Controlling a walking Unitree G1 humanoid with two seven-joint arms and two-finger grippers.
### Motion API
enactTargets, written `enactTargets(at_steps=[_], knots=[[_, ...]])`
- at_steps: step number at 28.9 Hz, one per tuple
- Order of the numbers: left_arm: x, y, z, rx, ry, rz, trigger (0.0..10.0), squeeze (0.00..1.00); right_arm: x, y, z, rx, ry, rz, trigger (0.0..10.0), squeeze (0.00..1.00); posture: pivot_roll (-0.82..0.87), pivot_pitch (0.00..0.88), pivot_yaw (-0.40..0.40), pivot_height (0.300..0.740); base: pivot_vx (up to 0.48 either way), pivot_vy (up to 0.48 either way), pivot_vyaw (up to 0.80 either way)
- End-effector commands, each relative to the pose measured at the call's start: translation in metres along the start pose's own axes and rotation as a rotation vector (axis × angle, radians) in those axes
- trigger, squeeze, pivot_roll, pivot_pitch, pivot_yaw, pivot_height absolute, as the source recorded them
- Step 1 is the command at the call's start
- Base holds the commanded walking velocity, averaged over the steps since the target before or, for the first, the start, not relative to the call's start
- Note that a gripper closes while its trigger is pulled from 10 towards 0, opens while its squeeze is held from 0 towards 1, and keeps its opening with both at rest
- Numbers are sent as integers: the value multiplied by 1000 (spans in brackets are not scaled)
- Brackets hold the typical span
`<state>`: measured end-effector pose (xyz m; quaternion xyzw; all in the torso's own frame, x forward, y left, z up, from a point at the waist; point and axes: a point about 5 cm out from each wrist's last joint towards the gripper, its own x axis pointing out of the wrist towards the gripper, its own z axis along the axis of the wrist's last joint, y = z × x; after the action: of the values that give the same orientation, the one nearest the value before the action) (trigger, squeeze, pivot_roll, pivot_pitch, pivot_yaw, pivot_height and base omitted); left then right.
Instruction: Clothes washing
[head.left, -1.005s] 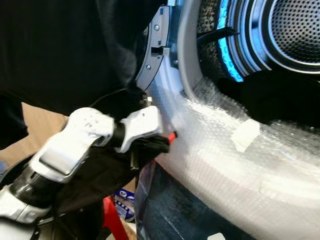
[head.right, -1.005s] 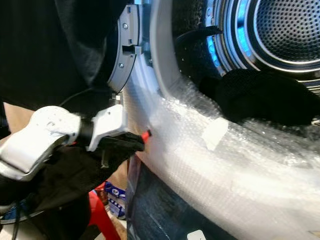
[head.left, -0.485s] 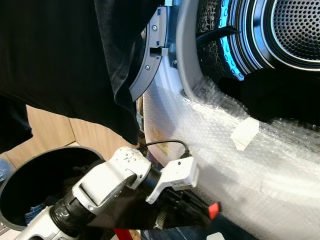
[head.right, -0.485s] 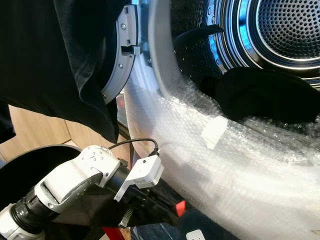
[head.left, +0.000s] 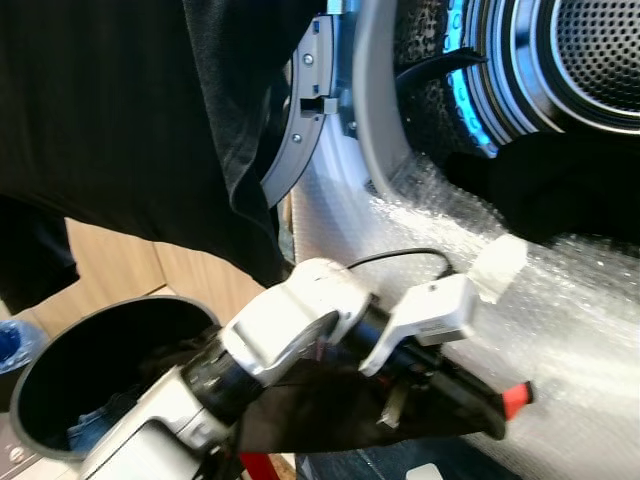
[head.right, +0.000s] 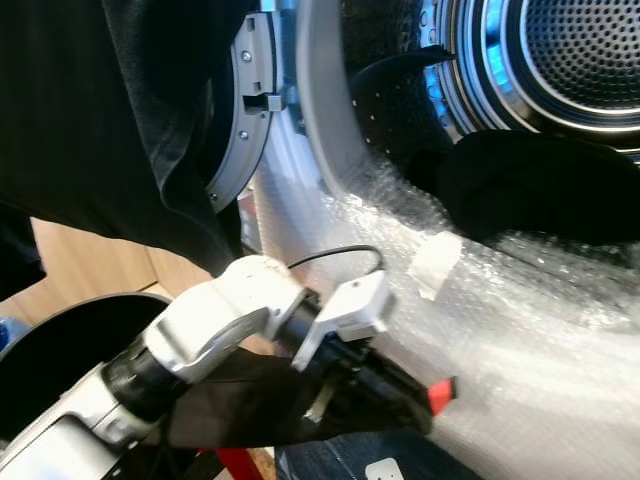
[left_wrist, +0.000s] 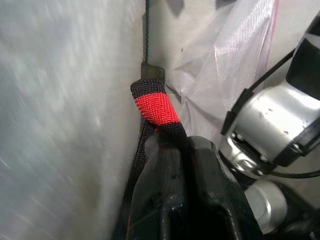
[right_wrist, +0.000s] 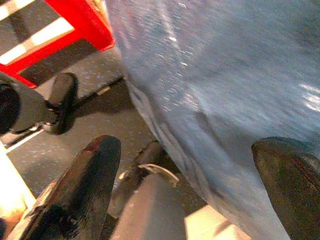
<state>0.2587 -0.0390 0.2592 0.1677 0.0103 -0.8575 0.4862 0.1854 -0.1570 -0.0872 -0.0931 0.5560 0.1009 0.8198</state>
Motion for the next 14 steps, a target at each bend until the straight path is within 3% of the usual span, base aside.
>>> enactTargets(at_steps=[1,2,6,11,14], knots=[[-2,12,16,75,4,6,0,0,0,-1,2,-12,-6,-6,10000,0,191,0,-10,740,0,0,0],[-3,21,21,100,31,21,0,0,0,-1,3,-15,-5,-7,10000,0,188,0,-5,740,0,0,0],[-1,29,28,125,82,-2,0,0,-1,-4,5,-12,-14,-15,10000,0,182,0,1,740,0,0,0],[11,28,32,137,69,-54,0,0,-1,-6,8,1,-25,-21,10000,0,156,0,19,740,0,0,0],[18,22,22,116,25,-70,0,0,-1,-5,10,19,-39,-17,10000,0,141,0,29,740,0,0,0]])
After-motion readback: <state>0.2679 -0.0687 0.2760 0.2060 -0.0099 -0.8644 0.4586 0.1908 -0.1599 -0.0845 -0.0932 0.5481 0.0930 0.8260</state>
